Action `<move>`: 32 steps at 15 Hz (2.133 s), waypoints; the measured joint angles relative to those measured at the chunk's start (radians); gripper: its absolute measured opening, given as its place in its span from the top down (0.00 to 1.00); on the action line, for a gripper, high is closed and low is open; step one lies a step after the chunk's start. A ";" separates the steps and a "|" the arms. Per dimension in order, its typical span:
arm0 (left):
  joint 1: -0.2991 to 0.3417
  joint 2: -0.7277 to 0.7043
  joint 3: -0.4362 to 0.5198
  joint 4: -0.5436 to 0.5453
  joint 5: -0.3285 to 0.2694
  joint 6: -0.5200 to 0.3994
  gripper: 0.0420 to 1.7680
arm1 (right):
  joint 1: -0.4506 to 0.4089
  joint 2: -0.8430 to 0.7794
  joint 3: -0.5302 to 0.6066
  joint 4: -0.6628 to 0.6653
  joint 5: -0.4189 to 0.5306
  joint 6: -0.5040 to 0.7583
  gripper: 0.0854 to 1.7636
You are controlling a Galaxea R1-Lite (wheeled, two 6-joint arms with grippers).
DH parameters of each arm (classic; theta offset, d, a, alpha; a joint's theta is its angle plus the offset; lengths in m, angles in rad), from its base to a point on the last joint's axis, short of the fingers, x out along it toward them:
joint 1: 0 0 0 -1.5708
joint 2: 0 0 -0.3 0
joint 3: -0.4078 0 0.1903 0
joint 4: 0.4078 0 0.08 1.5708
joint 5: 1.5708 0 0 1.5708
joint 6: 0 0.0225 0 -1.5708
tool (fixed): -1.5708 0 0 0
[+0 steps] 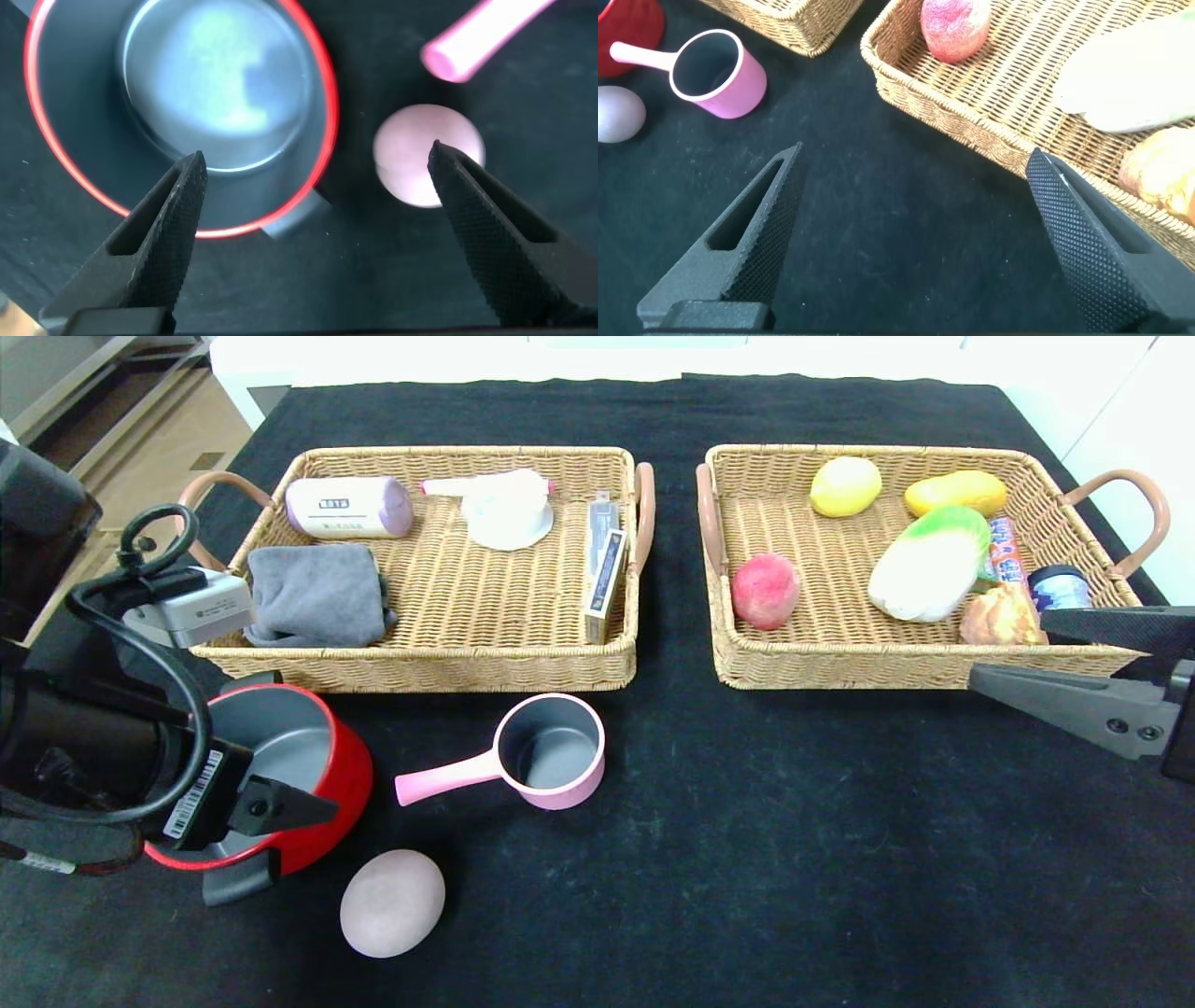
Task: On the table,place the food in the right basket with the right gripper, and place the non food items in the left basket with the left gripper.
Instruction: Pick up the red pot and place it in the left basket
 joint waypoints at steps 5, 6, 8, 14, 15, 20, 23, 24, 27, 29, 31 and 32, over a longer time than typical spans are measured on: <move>0.028 0.069 -0.008 -0.027 0.001 -0.024 0.03 | -0.002 0.000 0.000 0.000 0.000 0.000 0.03; 0.028 0.082 -0.010 -0.029 0.002 -0.037 0.03 | -0.002 0.000 0.000 0.000 0.000 0.000 0.03; 0.028 0.106 -0.016 -0.030 0.005 -0.080 0.03 | -0.002 0.000 0.000 0.000 0.000 0.000 0.03; 0.052 0.163 -0.032 -0.031 0.003 -0.088 0.03 | -0.002 0.001 0.004 0.000 0.001 0.000 0.03; 0.059 0.171 -0.032 -0.031 0.000 -0.089 0.03 | -0.002 0.002 0.004 0.000 0.001 0.000 0.03; 0.076 0.200 -0.022 -0.097 0.000 -0.092 0.03 | -0.002 0.005 0.004 0.000 0.001 0.000 0.03; 0.075 0.208 -0.020 -0.097 0.001 -0.092 0.03 | -0.002 0.006 0.005 0.000 0.001 0.000 0.03; 0.075 0.211 -0.019 -0.097 0.001 -0.093 0.03 | -0.001 0.006 0.007 -0.001 0.001 0.000 0.03; 0.075 0.216 -0.017 -0.097 0.002 -0.099 0.03 | 0.001 0.006 0.011 -0.001 0.001 0.000 0.03; 0.076 0.219 -0.016 -0.096 0.001 -0.101 0.03 | 0.001 0.005 0.012 -0.001 0.001 -0.001 0.03; 0.076 0.220 -0.015 -0.096 0.002 -0.100 0.21 | 0.002 0.005 0.012 -0.001 0.001 0.000 0.03; 0.076 0.220 -0.015 -0.094 0.001 -0.100 0.30 | 0.002 0.005 0.012 -0.001 0.001 0.000 0.03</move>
